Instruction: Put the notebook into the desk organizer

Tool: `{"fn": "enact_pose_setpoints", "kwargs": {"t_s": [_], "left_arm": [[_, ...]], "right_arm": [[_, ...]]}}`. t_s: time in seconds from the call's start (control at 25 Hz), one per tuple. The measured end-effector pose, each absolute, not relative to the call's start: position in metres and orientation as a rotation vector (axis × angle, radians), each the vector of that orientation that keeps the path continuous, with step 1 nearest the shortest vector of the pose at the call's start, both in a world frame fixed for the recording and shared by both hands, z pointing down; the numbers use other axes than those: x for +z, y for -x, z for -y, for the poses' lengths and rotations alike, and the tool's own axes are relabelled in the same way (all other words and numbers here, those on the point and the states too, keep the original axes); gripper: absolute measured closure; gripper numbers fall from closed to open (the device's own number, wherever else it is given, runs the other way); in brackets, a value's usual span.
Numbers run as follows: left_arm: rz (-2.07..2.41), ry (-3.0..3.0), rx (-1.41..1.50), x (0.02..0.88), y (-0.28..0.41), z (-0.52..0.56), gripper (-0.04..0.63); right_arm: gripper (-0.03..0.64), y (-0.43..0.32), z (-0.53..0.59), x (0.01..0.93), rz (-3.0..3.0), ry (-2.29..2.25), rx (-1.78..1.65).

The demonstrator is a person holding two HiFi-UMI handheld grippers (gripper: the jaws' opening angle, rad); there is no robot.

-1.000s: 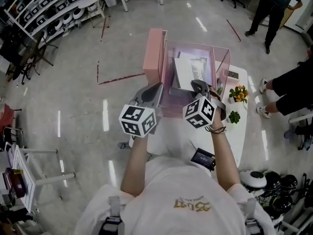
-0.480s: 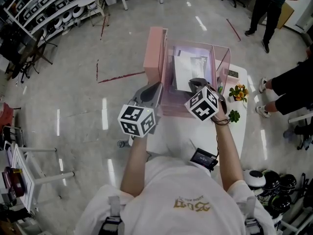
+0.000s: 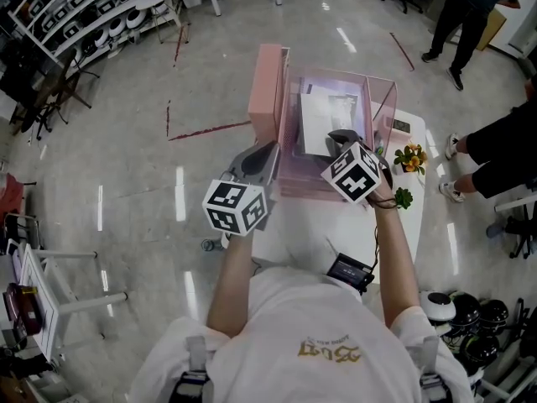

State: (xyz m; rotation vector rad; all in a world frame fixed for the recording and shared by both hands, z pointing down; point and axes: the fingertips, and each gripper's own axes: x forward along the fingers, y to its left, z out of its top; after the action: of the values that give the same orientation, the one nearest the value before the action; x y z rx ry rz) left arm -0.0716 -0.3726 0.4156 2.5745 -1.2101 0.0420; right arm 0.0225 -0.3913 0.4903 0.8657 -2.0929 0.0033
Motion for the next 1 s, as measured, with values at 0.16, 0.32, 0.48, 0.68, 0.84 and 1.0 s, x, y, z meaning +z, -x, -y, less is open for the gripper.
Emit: {"fn": "enact_pose_setpoints", "kwargs": {"t_s": [0.16,0.32,0.48,0.68,0.84,1.0], "left_arm": [[1.217,-2.566,0.042,0.418,0.076,0.372,0.58],[1.214,-2.562,0.039,0.417,0.077,0.371,0.58],[1.209,-2.555,0.041,0.419,0.076,0.367,0.58],[1.212,-2.553,0.046,0.42,0.075,0.359,0.58],[1.217,-2.559,0.048,0.419,0.072,0.348,0.58],[1.221,-2.566,0.046,0.415,0.068,0.329,0.58]], "right_arm": [[0.301,-0.014,0.385,0.492,2.155,-0.801,0.086],[0.301,-0.009,0.382,0.487,2.194,-0.811,0.107],[0.31,-0.006,0.379,0.471,2.282,-0.857,0.146],[0.362,-0.004,0.366,0.445,2.462,-0.948,0.273],[0.448,-0.011,0.348,0.437,2.609,-1.042,0.481],[0.544,-0.027,0.325,0.425,2.729,-1.179,0.606]]}}
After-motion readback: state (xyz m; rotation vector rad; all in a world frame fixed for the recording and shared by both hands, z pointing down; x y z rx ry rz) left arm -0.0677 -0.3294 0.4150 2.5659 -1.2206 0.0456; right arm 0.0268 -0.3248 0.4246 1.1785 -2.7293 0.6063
